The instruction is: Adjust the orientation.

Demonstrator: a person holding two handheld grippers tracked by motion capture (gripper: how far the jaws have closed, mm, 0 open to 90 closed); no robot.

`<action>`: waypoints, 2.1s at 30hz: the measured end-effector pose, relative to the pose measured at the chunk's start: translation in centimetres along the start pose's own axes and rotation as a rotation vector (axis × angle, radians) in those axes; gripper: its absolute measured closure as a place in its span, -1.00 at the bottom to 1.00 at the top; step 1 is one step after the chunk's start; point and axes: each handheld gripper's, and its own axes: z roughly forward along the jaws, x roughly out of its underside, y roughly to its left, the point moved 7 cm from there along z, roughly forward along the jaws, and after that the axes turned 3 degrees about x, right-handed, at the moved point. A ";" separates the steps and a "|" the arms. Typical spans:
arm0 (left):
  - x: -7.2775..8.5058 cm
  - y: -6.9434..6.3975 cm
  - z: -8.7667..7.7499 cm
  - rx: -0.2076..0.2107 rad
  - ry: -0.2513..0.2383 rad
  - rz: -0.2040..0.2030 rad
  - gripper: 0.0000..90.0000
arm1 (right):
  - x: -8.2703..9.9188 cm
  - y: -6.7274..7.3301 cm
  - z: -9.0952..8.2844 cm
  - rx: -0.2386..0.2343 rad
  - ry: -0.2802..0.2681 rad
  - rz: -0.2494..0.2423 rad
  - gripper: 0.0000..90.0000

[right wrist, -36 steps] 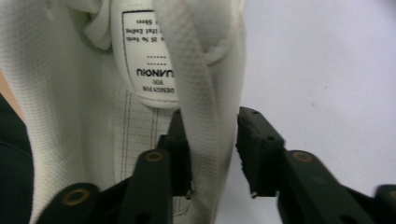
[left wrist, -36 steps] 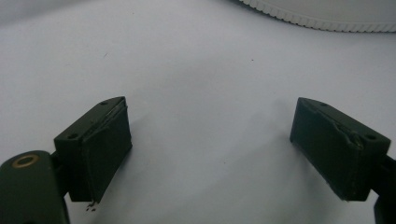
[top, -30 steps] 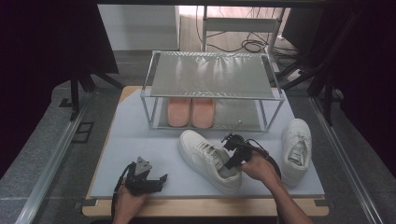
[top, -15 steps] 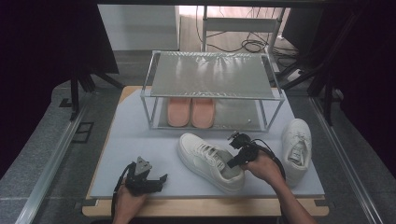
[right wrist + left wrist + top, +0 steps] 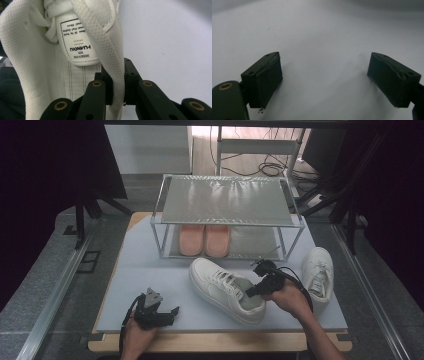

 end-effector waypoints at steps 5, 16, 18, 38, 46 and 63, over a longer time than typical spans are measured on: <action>0.0 0.0 0.0 0.000 -0.002 -0.003 -0.74 | -0.3 0.2 -1.3 -0.007 -0.012 -0.004 0.82; 0.0 0.0 0.0 -0.001 0.001 -0.001 -0.74 | -1.5 0.6 -4.7 -0.008 -0.042 -0.007 0.83; 0.0 0.0 0.0 0.000 0.001 0.000 -0.74 | -1.8 0.7 -5.1 -0.009 -0.047 -0.006 0.83; 0.0 0.0 0.0 0.004 0.008 0.001 -0.73 | -5.5 1.4 -9.2 -0.029 -0.079 0.029 0.83; 0.0 0.0 0.0 0.007 0.011 0.003 -0.73 | -7.3 1.7 -10.1 -0.073 -0.102 0.057 0.83; 0.0 0.0 0.0 0.007 0.006 0.004 -0.74 | -12.2 1.1 -12.8 -0.032 -0.170 0.174 0.83</action>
